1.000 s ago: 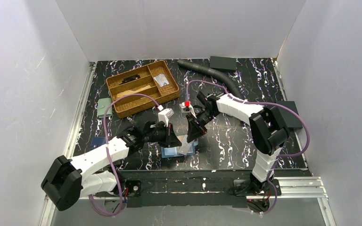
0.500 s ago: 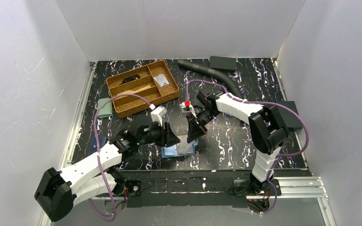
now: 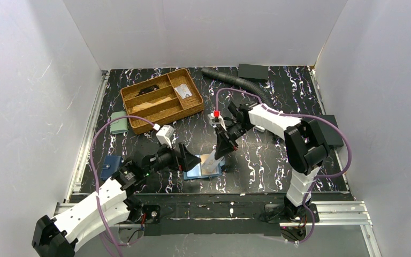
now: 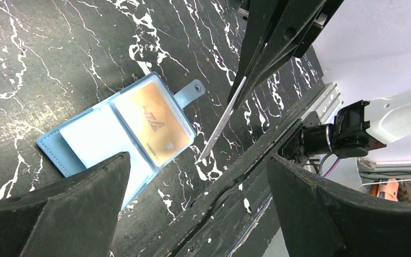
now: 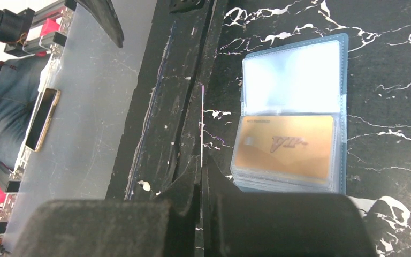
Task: Take the credit cards out of the card holder
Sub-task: Place the credit card in the storage box.
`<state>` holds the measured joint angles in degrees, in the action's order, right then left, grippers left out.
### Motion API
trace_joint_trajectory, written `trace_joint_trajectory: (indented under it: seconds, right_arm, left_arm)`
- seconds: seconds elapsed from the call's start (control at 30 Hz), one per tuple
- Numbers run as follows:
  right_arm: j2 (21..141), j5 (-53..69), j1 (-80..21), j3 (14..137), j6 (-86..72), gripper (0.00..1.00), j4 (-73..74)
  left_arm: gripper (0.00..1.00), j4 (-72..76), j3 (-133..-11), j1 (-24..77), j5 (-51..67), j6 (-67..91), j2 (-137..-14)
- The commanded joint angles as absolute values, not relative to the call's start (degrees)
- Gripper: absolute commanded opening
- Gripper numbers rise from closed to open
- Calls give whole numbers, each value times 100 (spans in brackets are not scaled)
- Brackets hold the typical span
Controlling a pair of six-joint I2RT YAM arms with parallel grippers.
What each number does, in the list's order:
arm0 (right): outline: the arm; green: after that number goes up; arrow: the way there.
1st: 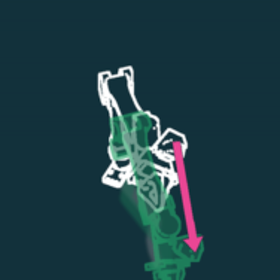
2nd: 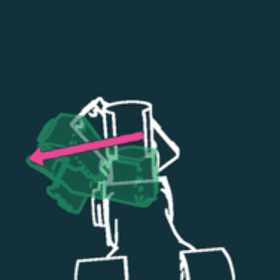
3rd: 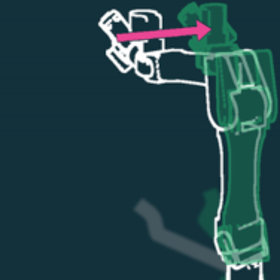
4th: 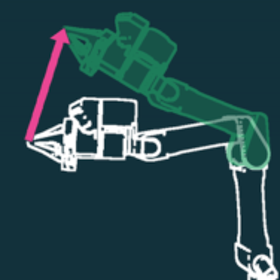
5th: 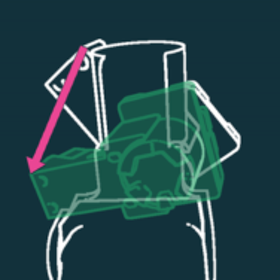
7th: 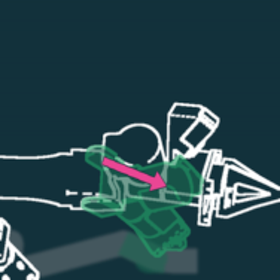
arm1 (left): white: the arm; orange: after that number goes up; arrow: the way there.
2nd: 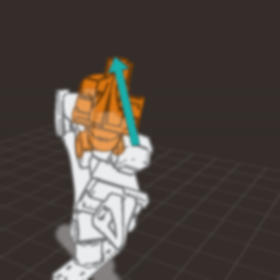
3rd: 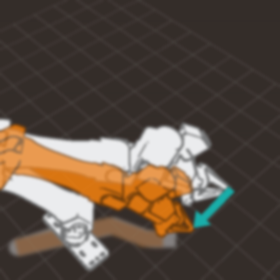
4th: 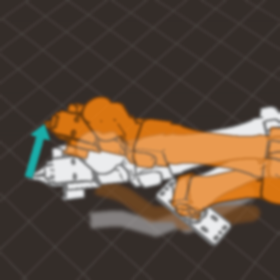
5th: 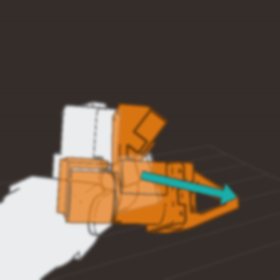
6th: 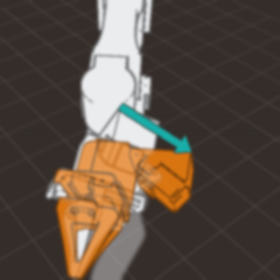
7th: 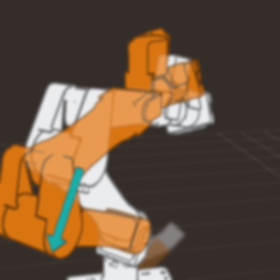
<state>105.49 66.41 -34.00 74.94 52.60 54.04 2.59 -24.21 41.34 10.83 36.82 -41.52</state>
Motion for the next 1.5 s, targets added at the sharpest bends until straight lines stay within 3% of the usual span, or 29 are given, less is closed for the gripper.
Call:
trace_joint_trajectory:
  seconds: [0.0,0.57,0.8,1.0,1.17,1.47]
  right_arm:
    - [10526,6906,-3226,7641,4999,1,5297]
    - [10009,6612,-2682,6878,2608,1,2933]
    - [9902,6609,-2461,6849,2502,1,2836]
    - [9875,6603,-2312,6847,2461,1,2795]
    - [9844,6551,-2179,6919,2691,1,2988]
    - [9955,6491,-2049,7209,3367,1,3683]
  left_arm:
    - [98,352,-2295,4077,938,3725,-3889]
    - [98,502,-2201,4069,1040,3773,-3706]
    - [98,265,-2328,4005,777,3701,-3137]
    - [98,-429,-3190,3782,907,3551,-3616]
    - [98,-584,-3793,3415,1343,3528,-4212]
    - [98,99,-4413,2126,3201,3971,-5477]
